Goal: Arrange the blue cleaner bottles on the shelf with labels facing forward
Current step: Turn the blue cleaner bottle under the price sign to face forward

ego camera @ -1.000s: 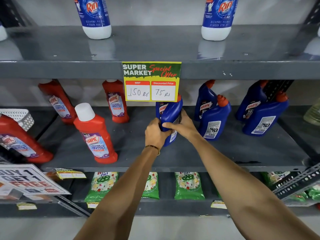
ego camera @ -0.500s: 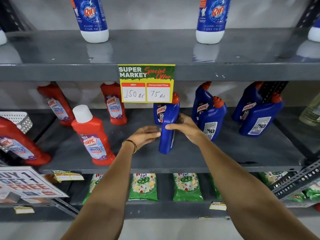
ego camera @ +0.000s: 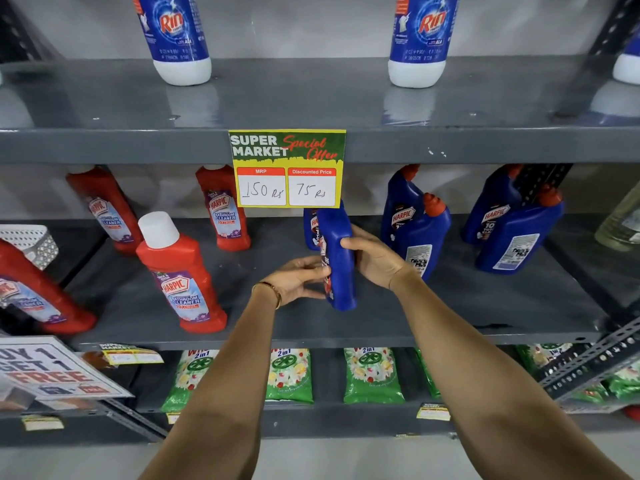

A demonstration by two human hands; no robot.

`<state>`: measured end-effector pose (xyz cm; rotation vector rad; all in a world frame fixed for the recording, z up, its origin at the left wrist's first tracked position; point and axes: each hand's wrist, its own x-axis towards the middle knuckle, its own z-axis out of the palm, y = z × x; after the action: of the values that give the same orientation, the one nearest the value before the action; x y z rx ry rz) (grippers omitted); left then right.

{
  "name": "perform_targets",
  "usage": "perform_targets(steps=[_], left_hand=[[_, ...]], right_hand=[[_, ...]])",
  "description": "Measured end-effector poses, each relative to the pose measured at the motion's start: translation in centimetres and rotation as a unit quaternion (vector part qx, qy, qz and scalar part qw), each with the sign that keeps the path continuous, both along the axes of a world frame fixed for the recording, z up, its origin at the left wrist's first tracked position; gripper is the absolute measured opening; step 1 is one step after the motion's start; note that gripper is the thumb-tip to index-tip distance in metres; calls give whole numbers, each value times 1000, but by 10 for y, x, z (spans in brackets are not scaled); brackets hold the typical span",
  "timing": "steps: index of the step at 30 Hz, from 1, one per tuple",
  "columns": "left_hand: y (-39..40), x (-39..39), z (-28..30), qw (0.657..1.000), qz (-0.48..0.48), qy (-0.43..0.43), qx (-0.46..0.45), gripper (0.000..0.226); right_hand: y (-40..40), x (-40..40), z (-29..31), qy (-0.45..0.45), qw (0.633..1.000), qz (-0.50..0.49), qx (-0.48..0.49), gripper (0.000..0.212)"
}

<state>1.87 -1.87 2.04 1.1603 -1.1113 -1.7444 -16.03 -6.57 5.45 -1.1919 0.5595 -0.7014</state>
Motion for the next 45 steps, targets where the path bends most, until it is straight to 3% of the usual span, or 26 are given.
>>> perform_targets(steps=[4,8,13,19,25,30,37,45], left_hand=[[-3,-13,-1,993,119,-16,-11,30],[-7,-22,-6,963,244,-113,-23,59],[-6,-24,-19,908,324,-255,-79,65],[-2,-24,-28,887,325,-320,-66,66],[1,-27,-28,883,328,-333,-54,66],[5,-29,-26,883,323,-336,-49,64],[26,-32,-31,867,364,-340,-15,53],[40,-71,-37,894,319,-311,-41,27]], right_hand=[[-4,2,2,-2,999,-37,-6,43],[-9,2,1,71,992,-80,-61,43],[-12,3,-12,91,987,-102,-85,45],[-19,5,-23,117,989,-82,-51,53],[-17,6,-22,119,990,-65,-34,43],[-13,8,-19,144,985,-81,-40,52],[2,-5,-27,170,951,-258,23,53],[32,-55,-48,197,884,-421,53,40]])
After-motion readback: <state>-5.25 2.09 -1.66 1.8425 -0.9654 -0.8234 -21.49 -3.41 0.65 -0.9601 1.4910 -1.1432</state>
